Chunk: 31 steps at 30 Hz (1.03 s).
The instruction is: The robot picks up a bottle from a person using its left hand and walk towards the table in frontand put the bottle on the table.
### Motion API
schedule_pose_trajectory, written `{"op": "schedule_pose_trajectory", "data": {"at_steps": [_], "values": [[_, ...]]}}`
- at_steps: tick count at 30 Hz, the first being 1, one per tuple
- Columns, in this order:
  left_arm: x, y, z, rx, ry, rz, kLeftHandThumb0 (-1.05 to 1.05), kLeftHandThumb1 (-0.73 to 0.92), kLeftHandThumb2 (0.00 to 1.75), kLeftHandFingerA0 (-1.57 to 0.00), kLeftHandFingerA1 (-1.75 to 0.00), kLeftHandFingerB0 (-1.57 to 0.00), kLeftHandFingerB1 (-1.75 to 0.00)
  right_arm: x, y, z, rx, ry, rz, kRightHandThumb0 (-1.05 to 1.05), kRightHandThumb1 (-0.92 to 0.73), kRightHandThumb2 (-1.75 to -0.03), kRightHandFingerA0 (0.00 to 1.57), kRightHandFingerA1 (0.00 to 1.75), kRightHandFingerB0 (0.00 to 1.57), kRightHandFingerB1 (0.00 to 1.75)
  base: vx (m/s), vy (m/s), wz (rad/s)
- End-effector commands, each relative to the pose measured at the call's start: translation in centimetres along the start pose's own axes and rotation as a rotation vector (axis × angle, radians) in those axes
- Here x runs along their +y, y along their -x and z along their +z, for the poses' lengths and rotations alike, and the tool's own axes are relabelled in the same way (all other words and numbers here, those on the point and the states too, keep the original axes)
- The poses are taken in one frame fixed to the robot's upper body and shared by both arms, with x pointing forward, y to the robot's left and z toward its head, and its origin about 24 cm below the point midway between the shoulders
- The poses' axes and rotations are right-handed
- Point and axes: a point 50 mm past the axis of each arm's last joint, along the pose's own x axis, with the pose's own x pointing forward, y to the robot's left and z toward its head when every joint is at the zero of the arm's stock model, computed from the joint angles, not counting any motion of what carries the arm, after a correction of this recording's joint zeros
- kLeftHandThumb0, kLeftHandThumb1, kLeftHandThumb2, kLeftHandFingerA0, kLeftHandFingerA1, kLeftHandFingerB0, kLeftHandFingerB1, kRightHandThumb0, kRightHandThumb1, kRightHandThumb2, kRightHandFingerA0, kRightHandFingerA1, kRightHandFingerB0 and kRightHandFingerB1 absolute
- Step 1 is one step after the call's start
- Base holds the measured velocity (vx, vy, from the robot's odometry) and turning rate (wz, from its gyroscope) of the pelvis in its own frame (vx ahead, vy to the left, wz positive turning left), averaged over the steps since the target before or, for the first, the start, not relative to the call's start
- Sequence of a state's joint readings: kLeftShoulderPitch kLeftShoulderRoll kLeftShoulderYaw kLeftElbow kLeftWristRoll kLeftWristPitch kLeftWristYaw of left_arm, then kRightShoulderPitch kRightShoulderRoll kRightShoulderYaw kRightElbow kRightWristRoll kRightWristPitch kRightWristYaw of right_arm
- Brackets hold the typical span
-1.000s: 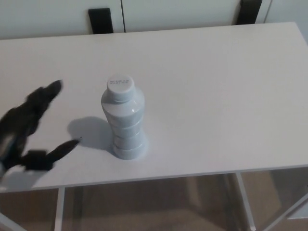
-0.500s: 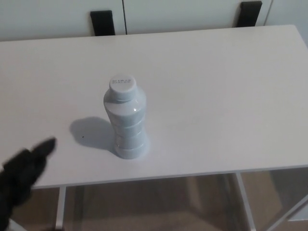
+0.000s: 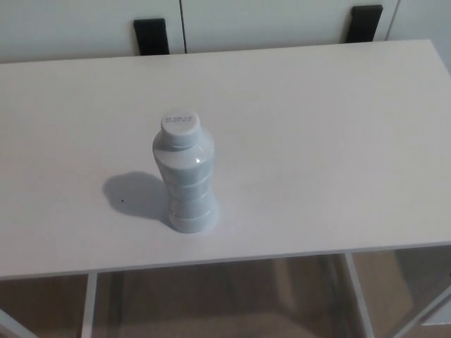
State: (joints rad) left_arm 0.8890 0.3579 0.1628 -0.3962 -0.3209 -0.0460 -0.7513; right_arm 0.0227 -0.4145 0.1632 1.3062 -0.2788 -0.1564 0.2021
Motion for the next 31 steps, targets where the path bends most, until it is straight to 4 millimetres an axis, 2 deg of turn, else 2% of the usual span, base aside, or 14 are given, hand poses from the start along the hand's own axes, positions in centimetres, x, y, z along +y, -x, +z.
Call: {"op": "schedule_pose_trajectory", "data": {"at_steps": [1, 2, 3, 4, 5, 7, 8, 9, 10, 11, 19, 27, 28, 31], "values": [[3.2, -0.3, -6.7, 0.38, -0.311, 0.226, -0.47, 0.5, 0.55, -0.55, -0.47, -0.29, -0.34, 0.3, -0.1, -0.1, 0.006, 0.014, -0.006, -0.41, -0.7, -0.61, 0.71, 0.51, 0.57, 0.43, 0.0, 0.0, 0.0], [5.1, -0.9, -8.0, 0.465, -0.327, 0.243, -0.55, 0.4, 0.7, -0.49, -0.58, -0.22, -0.41, -0.1, -0.1, 0.4, -0.005, 0.004, -0.019, -0.43, -0.7, -0.61, 0.72, 0.51, 0.57, 0.43, 0.0, 0.0, 0.0], [5.7, -1.0, -8.3, 0.476, -0.278, 0.246, -0.51, 0.48, 0.55, -0.51, -0.49, -0.27, -0.31, -0.3, -0.1, 0.6, -0.005, 0.004, -0.026, -0.43, -0.7, -0.61, 0.73, 0.51, 0.58, 0.43, 0.0, 0.0, 0.0], [5.9, -1.1, -8.7, 0.482, -0.247, 0.247, -0.63, 0.42, 0.73, -0.47, -0.54, -0.24, -0.41, -0.4, -0.1, 0.6, -0.002, -0.005, -0.027, -0.42, -0.7, -0.61, 0.73, 0.51, 0.57, 0.43, 0.0, 0.0, 0.0], [6.0, -1.2, -8.9, 0.488, -0.235, 0.246, -0.63, 0.42, 0.73, -0.47, -0.54, -0.24, -0.41, -0.4, -0.1, 0.6, 0.003, -0.017, -0.026, -0.42, -0.7, -0.61, 0.73, 0.51, 0.57, 0.43, 0.0, 0.0, 0.0], [6.2, -1.4, -9.3, 0.498, -0.211, 0.257, -0.55, 0.48, 0.55, -0.51, -0.44, -0.32, -0.32, -0.5, -0.1, 0.6, 0.004, -0.003, -0.028, -0.42, -0.7, -0.59, 0.72, 0.5, 0.56, 0.41, 0.0, 0.0, 0.0], [6.3, -2.1, -9.6, 0.502, -0.19, 0.273, -0.53, 0.49, 0.56, -0.52, -0.42, -0.38, -0.34, -0.5, -0.1, 0.7, 0.008, 0.004, -0.023, -0.41, -0.7, -0.59, 0.71, 0.49, 0.55, 0.41, 0.0, 0.0, 0.0], [6.4, -2.4, -9.8, 0.498, -0.177, 0.282, -0.58, 0.42, 0.75, -0.47, -0.53, -0.33, -0.44, -0.4, -0.2, 0.7, 0.005, 0.007, -0.014, -0.4, -0.7, -0.59, 0.7, 0.5, 0.54, 0.41, 0.0, 0.0, 0.0], [6.5, -2.9, -10.0, 0.491, -0.176, 0.292, -0.5, 0.51, 0.56, -0.55, -0.45, -0.39, -0.35, -0.3, -0.2, 0.6, 0.008, 0.009, -0.011, -0.39, -0.72, -0.6, 0.7, 0.49, 0.55, 0.41, 0.0, 0.0, 0.0], [6.6, -3.9, -10.1, 0.48, -0.177, 0.313, -0.59, 0.44, 0.75, -0.51, -0.54, -0.36, -0.45, 0.0, -0.2, 0.5, 0.011, 0.019, -0.002, -0.4, -0.72, -0.6, 0.7, 0.49, 0.55, 0.41, 0.0, 0.0, 0.0], [8.5, -7.0, -10.2, 0.427, -0.141, 0.463, -0.52, 0.42, 0.74, -0.51, -0.58, -0.37, -0.48, 0.9, -0.4, 0.9, -0.011, -0.006, -0.002, -0.43, -0.69, -0.6, 0.73, 0.51, 0.55, 0.42, 0.0, 0.0, 0.0], [9.8, -6.5, -9.9, 0.395, -0.179, 0.51, -0.5, 0.42, 0.73, -0.5, -0.56, -0.29, -0.44, -1.6, -0.2, 2.1, -0.041, -0.035, -0.052, -0.42, -0.71, -0.59, 0.71, 0.5, 0.54, 0.42, 0.0, 0.0, 0.0], [10.1, -6.3, -9.8, 0.39, -0.177, 0.523, -0.41, 0.53, 0.56, -0.52, -0.45, -0.34, -0.33, -1.7, -0.3, 2.6, -0.052, -0.022, -0.046, -0.43, -0.71, -0.59, 0.69, 0.48, 0.54, 0.41, 0.0, 0.0, 0.0], [10.3, -6.1, -9.9, 0.394, -0.185, 0.533, -0.4, 0.54, 0.56, -0.53, -0.44, -0.34, -0.33, -1.5, -0.3, 2.7, -0.057, -0.001, -0.037, -0.42, -0.72, -0.6, 0.7, 0.49, 0.54, 0.42, 0.0, 0.0, 0.0]]}}
